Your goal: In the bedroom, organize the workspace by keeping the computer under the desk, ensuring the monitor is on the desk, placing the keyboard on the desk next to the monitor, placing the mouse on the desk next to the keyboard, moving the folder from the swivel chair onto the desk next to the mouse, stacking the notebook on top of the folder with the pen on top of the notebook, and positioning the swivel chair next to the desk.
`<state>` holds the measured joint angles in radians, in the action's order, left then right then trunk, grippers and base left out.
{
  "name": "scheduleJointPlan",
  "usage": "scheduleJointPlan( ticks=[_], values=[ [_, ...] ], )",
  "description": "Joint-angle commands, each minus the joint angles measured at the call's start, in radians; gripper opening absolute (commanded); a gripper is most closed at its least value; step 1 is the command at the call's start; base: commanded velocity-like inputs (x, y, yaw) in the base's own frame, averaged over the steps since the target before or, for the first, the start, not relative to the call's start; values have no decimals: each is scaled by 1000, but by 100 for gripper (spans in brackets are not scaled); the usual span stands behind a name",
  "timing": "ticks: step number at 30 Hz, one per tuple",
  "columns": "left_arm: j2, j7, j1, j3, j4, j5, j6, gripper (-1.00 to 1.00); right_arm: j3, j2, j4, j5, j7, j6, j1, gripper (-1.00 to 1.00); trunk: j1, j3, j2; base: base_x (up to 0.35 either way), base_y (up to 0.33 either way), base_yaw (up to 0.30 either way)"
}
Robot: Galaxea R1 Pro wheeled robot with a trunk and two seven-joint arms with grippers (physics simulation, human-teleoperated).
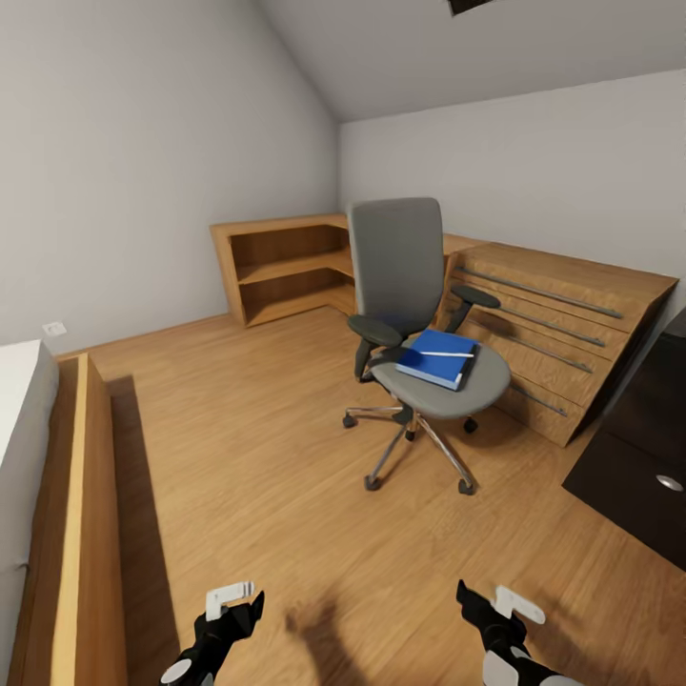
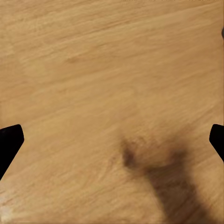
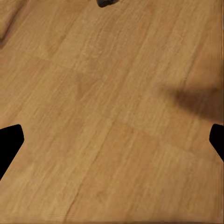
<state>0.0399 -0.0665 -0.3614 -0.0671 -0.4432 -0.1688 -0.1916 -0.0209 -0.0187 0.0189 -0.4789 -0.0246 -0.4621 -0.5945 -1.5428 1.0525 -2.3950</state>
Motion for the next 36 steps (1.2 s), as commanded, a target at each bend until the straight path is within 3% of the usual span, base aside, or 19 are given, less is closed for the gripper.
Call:
scheduleJointPlan(
  ticks=[1, 11, 28, 36],
  values=[
    [0, -7, 0, -6, 11, -6, -15, 100, -2, 0, 2, 4, -3, -4, 1, 100, 4, -3, 7, 0, 0, -158],
    [-7, -4, 0, -6, 79, -6, -75, 100, -2, 0, 3, 6, -3, -22, 23, 100, 42, -38, 77, 0, 0, -220],
    [-13, -5, -1, -6, 212, -8, -90, 100, -1, 4, 3, 9, -2, -61, 38, 100, 108, -104, 196, 0, 0, -232],
    [-14, -6, 0, -6, 303, -8, -166, 100, -1, 4, 3, 12, -1, -106, 42, 100, 138, -139, 252, 0, 0, -180]
  ],
)
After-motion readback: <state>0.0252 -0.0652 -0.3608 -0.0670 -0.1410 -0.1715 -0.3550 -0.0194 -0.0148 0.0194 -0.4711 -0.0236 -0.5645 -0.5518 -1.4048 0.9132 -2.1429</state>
